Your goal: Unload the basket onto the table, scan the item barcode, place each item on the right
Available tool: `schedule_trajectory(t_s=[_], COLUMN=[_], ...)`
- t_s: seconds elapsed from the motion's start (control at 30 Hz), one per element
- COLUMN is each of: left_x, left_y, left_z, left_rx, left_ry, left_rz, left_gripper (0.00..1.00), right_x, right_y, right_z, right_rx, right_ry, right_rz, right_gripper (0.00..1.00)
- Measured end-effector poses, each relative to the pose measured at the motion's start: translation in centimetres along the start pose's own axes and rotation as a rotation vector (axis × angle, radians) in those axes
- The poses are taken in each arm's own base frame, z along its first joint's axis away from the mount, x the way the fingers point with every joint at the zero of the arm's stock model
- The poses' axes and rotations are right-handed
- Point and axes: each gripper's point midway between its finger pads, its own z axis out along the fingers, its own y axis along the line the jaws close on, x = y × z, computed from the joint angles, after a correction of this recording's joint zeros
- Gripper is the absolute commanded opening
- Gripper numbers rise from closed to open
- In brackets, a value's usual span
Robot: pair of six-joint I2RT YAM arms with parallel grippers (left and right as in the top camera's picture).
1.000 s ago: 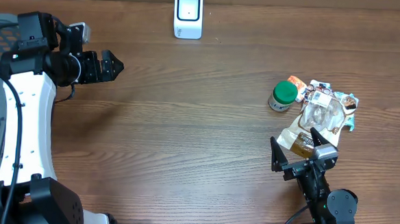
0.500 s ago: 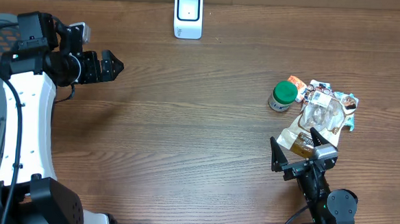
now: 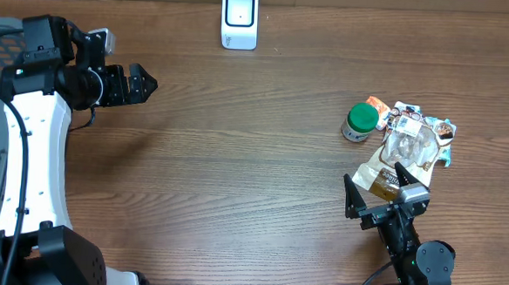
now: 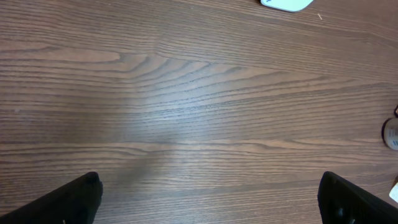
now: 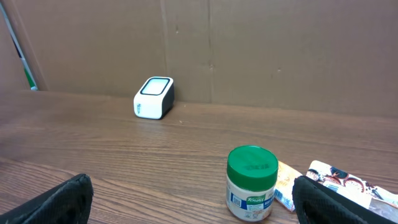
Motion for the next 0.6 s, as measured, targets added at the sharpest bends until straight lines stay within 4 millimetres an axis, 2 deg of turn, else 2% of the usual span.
schedule_trajectory(t_s=[0.2, 0.3, 0.37, 0.6], left_x=[0.0, -0.3, -0.5, -1.2], left_y=[-0.1, -0.4, -0.8, -2.1], left_z=[-0.1, -1.2, -2.4, -9.0], left_rx=[0.0, -0.002, -0.005, -0.08], left_ry=[-0.004, -0.032, -0.064, -0.239], left_rz=[0.001, 0.012, 0.024, 0.082], left_gripper=[0.99, 1.0, 1.0, 1.0], right_x=[0.0, 0.0, 0.0, 0.0], right_y=[0.0, 0.0, 0.0, 0.0], right_z=[0.0, 0.0, 0.0, 0.0], right_rx=[0.0, 0.0, 0.0, 0.0], right_ry=[0.0, 0.0, 0.0, 0.0], right_rz=[0.0, 0.0, 0.0, 0.0], right_gripper=[1.0, 1.0, 1.0, 1.0])
